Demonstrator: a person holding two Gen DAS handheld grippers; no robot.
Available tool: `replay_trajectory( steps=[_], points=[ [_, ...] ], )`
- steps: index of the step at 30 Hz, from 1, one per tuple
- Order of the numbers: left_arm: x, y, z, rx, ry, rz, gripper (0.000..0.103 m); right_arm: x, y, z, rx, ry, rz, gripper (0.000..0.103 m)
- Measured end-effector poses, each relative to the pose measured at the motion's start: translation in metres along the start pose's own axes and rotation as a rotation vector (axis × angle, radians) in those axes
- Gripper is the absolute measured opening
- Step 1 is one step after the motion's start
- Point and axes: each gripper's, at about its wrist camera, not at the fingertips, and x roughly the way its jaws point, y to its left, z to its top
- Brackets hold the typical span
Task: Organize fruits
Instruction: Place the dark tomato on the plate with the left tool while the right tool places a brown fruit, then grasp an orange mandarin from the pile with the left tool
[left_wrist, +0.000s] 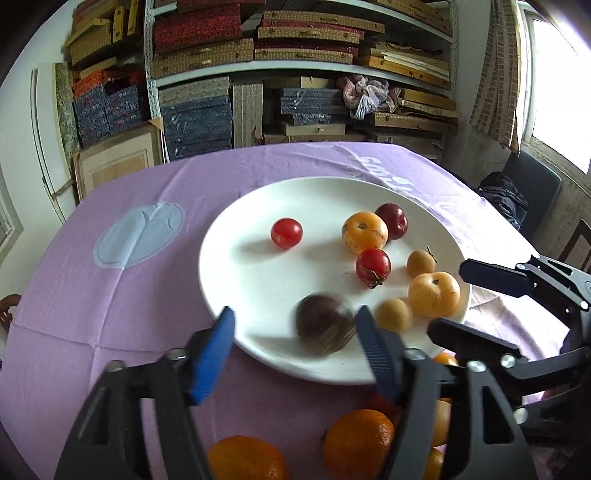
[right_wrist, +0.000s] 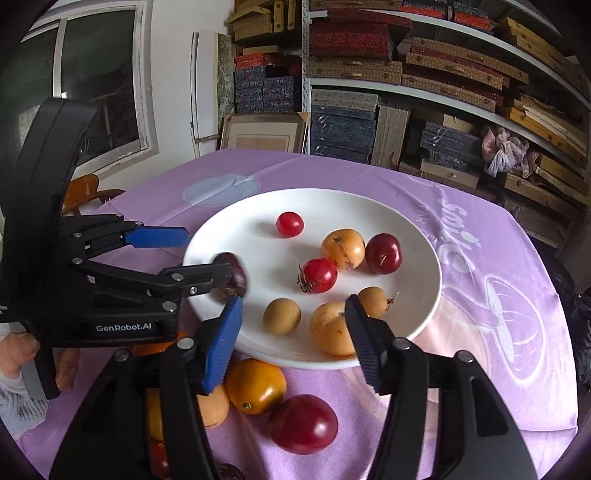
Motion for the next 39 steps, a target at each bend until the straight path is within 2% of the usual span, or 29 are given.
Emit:
replay_trajectory(
  steps=[2,6,9,10,12,14,15,16,18,21,23,28,34,36,39],
  points=[
    [-0.003,0.001,-0.001,0.009,-0.009,0.011,0.079,-0.004,-0.001,0.000,0.002,-0.008,-0.002,0.056],
    [-0.016,0.015,0.001,-0.028,-0.017,0.011,0.079,-0.016,-0.008,-0.002,0.004,-0.014,-0.017,0.060],
    [-0.039,0.033,0.001,-0.075,-0.039,0.021,0.080,-0.042,-0.018,-0.004,0.041,-0.057,-0.026,0.074],
    [-0.048,0.039,-0.002,-0.086,-0.047,0.031,0.083,-0.052,-0.021,-0.005,0.056,-0.078,-0.031,0.079],
    [-0.066,0.050,-0.013,-0.107,-0.050,0.047,0.091,-0.072,-0.027,-0.010,0.089,-0.108,-0.028,0.083],
    [-0.076,0.057,-0.026,-0.114,-0.037,0.056,0.093,-0.089,-0.031,-0.020,0.121,-0.122,-0.029,0.088],
    [-0.080,0.061,-0.033,-0.116,-0.029,0.064,0.093,-0.097,-0.033,-0.028,0.142,-0.133,-0.030,0.098],
    [-0.084,0.063,-0.040,-0.120,-0.026,0.070,0.093,-0.103,-0.036,-0.037,0.165,-0.149,-0.032,0.099],
    [-0.085,0.064,-0.052,-0.130,-0.018,0.070,0.093,-0.111,-0.044,-0.055,0.226,-0.172,-0.033,0.099],
    [-0.077,0.062,-0.065,-0.146,0.000,0.029,0.093,-0.106,-0.059,-0.065,0.320,-0.141,-0.003,0.099],
    [-0.071,0.056,-0.068,-0.132,0.014,-0.016,0.093,-0.105,-0.064,-0.067,0.341,-0.147,-0.016,0.099],
    [-0.062,0.044,-0.067,-0.082,0.007,-0.014,0.093,-0.104,-0.068,-0.069,0.365,-0.144,-0.015,0.099],
    [-0.039,0.024,-0.068,0.028,0.070,0.091,0.094,-0.099,-0.056,-0.064,0.327,-0.123,-0.014,0.099],
    [-0.038,0.025,-0.067,0.029,0.064,0.121,0.099,-0.098,-0.055,-0.063,0.319,-0.121,-0.014,0.099],
    [-0.032,0.036,-0.066,-0.006,0.095,0.120,0.100,-0.096,-0.054,-0.063,0.321,-0.112,-0.016,0.099]
  ],
)
